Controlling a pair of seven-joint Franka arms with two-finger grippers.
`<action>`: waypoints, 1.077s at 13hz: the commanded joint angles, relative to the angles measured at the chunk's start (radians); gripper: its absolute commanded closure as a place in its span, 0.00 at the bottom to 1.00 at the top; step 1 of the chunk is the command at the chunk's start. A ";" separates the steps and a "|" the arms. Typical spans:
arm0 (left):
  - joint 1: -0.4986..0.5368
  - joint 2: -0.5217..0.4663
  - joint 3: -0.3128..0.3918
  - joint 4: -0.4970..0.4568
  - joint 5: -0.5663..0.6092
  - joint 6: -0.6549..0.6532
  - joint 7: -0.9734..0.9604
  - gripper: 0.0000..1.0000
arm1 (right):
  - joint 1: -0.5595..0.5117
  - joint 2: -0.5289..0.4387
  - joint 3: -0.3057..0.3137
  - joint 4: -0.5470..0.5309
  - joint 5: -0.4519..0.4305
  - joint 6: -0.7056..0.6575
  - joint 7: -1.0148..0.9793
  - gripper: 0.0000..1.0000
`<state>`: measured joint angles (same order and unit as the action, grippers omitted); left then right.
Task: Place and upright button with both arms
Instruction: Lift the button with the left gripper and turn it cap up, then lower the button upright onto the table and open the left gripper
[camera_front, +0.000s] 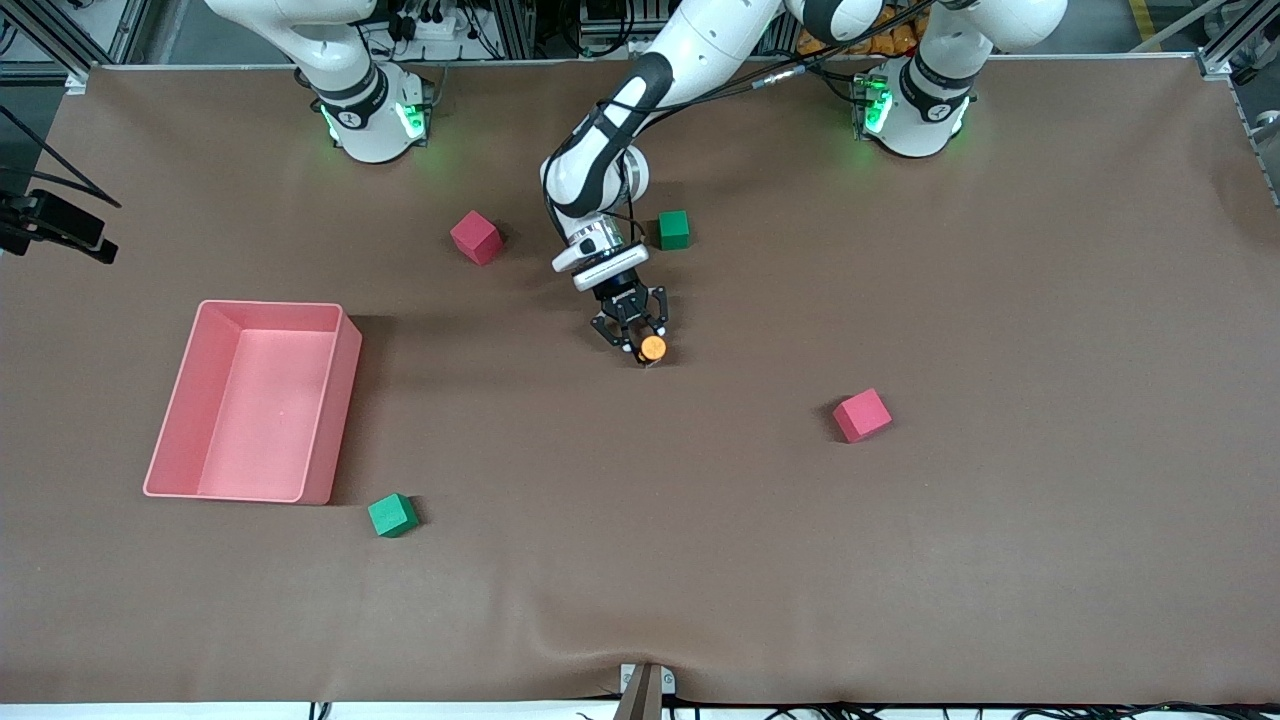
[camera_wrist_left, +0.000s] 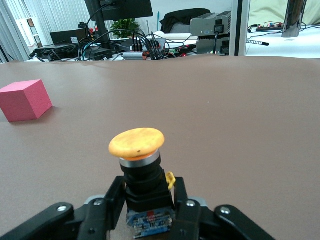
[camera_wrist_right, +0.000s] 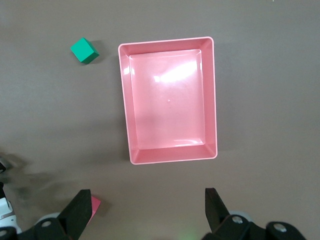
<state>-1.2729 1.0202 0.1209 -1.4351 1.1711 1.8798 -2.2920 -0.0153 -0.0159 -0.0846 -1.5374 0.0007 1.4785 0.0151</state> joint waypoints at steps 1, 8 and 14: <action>-0.011 0.012 0.013 0.007 0.030 -0.022 0.069 0.00 | -0.003 -0.001 0.005 0.003 0.013 -0.020 0.013 0.00; -0.039 -0.017 -0.003 -0.004 0.004 -0.065 0.121 0.00 | -0.002 0.001 0.006 0.003 0.013 -0.018 0.011 0.00; -0.033 -0.187 -0.049 -0.031 -0.120 -0.103 0.380 0.00 | 0.009 0.001 0.008 0.003 0.013 -0.018 0.014 0.00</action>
<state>-1.3196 0.9265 0.0787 -1.4328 1.1069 1.7814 -2.0065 -0.0129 -0.0158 -0.0802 -1.5386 0.0011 1.4677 0.0151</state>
